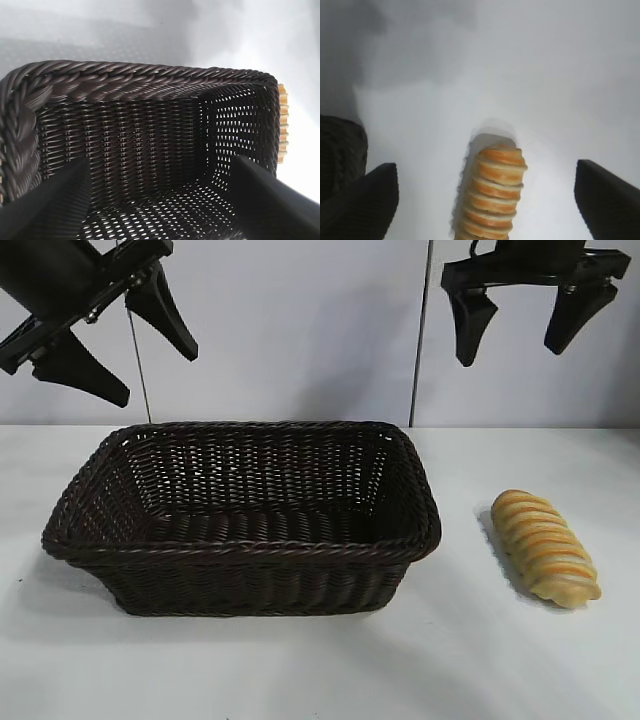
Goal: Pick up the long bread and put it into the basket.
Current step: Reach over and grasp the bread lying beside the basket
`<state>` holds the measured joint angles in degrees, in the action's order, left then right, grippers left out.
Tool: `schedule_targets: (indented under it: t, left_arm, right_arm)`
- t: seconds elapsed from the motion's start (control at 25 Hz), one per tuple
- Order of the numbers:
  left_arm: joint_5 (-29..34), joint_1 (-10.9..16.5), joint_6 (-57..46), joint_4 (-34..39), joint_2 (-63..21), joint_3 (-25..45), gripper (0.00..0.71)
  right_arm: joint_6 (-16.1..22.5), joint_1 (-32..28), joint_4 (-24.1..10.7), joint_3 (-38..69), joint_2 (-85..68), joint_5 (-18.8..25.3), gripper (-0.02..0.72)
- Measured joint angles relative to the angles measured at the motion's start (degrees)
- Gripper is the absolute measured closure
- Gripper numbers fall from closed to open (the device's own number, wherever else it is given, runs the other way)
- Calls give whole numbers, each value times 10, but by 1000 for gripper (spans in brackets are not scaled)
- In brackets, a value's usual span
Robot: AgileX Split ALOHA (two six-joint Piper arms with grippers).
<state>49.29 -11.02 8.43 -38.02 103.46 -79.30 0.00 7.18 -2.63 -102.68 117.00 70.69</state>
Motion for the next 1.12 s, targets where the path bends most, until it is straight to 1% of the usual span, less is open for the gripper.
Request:
schedule_targets:
  t: [0.32,0.4,0.48,0.72,0.88,1.0,1.12]
  left_arm:
    - [0,0,0,0,0,0,160]
    - [0,0,0,0,0,0,160]
    - [0,0,0,0,0,0,160]
    - [0,0,0,0,0,0,160]
    - [0,0,0,0,0,0,160]
    - [0,0,0,0,0,0,160]
    - [0,0,0,0,0,0,160]
  right_arm:
    - [0,0,13,97,0,-4,20]
    - [0,0,14,120,0,-11,20]
    - [0,0,14,142,0,-33,20]
    - [3,0,15,208,0,-132,20]
    - [4,0,15,239,0,-187,20]
    - [4,0,15,247,5,-206,20]
    - [4,0,16,247,18,-211,20]
